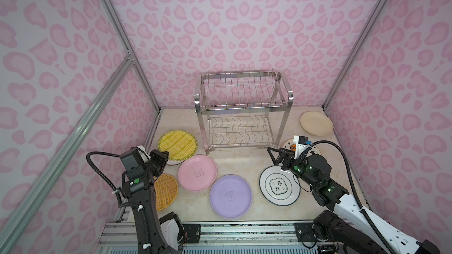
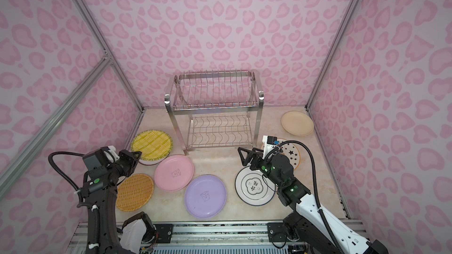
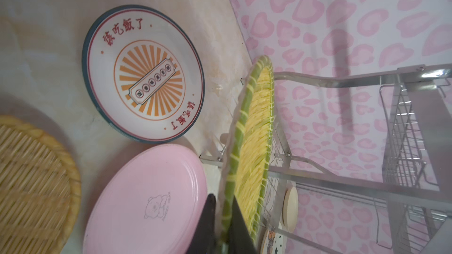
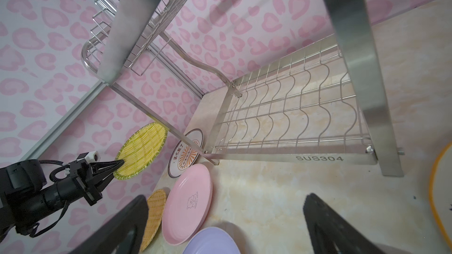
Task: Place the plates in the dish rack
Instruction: 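Lift the yellow woven plate upright and carry it toward the right gripper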
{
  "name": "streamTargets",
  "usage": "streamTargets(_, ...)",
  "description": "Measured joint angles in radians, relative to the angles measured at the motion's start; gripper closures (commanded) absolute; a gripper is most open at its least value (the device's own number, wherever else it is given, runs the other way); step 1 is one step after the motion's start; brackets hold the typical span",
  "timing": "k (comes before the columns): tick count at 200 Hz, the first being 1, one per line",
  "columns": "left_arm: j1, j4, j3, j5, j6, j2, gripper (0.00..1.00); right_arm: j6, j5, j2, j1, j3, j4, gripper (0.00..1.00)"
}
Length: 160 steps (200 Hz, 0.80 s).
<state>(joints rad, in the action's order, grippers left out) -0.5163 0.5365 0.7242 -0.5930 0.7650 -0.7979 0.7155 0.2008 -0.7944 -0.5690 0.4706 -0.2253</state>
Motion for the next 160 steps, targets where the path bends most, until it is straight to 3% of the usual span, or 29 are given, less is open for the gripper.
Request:
streamTargets(50, 0.058, 0.196, -0.044, -0.072, -0.084, 0.212, 0.96, 0.0, 0.015, -0.066, -0.018, 0.058, 0.012, 0.0)
streamTargets(84, 0.163, 0.262, -0.071, -0.134, -0.095, 0.285, 0.96, 0.035, 0.07, -0.072, -0.018, 0.098, 0.034, 0.0)
streamTargets(160, 0.333, 0.195, -0.071, -0.296, -0.04, 0.341, 0.96, 0.139, 0.231, 0.006, -0.018, 0.162, 0.163, 0.08)
